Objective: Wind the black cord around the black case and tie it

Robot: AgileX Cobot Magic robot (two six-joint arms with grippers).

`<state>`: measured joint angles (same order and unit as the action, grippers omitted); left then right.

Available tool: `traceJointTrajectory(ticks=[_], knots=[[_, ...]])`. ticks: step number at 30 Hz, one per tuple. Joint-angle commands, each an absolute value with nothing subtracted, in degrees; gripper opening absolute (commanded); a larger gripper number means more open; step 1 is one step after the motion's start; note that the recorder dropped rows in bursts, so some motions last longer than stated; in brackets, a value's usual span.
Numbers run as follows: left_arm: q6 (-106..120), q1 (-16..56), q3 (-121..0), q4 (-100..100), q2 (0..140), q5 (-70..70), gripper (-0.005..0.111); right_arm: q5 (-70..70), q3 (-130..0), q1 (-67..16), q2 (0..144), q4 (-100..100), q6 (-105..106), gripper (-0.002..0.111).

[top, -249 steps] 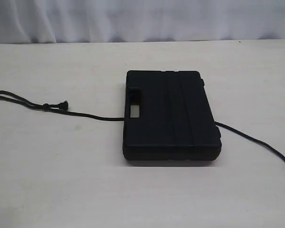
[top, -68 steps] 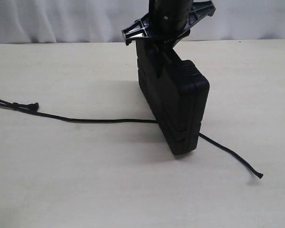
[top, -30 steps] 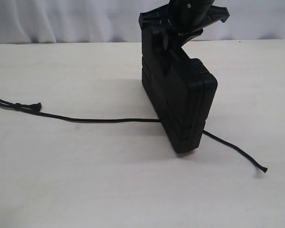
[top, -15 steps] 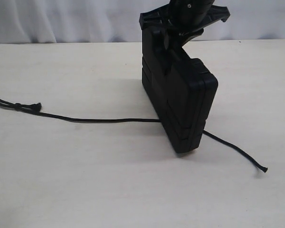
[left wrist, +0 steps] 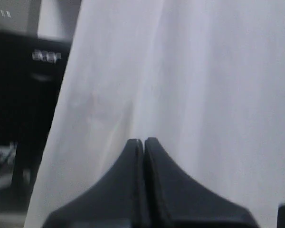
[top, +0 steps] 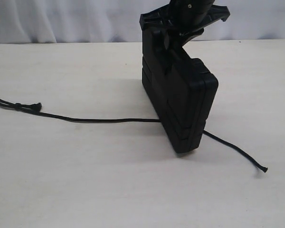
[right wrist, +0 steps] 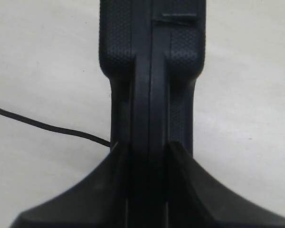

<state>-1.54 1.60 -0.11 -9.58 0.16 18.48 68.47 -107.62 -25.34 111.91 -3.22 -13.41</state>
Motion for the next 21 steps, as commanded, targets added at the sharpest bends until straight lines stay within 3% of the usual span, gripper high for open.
traceJointTrajectory(ticks=[1,7,10,15,21], knots=[[-9.27,2.01,0.00,-9.91,0.00,30.31,0.000,69.96,-106.86,-24.85,113.11,-5.68,-12.43,0.004],[-20.93,2.01,0.00,-9.67,0.00,28.59,0.000,69.96,-106.86,-24.85,113.11,-8.57,-12.43,0.004],[-23.36,2.01,-4.52,-7.98,2.71,19.57,0.000,69.96,-106.86,-24.85,113.11,-8.58,-12.43,0.004],[-36.39,2.01,-13.58,10.07,13.77,8.41,0.000,69.96,-106.86,-24.85,113.11,-8.58,-12.43,0.004],[-60.48,3.40,-19.50,37.76,29.08,9.91,0.000,69.96,-106.86,-24.85,113.11,-8.58,-11.75,0.004]])
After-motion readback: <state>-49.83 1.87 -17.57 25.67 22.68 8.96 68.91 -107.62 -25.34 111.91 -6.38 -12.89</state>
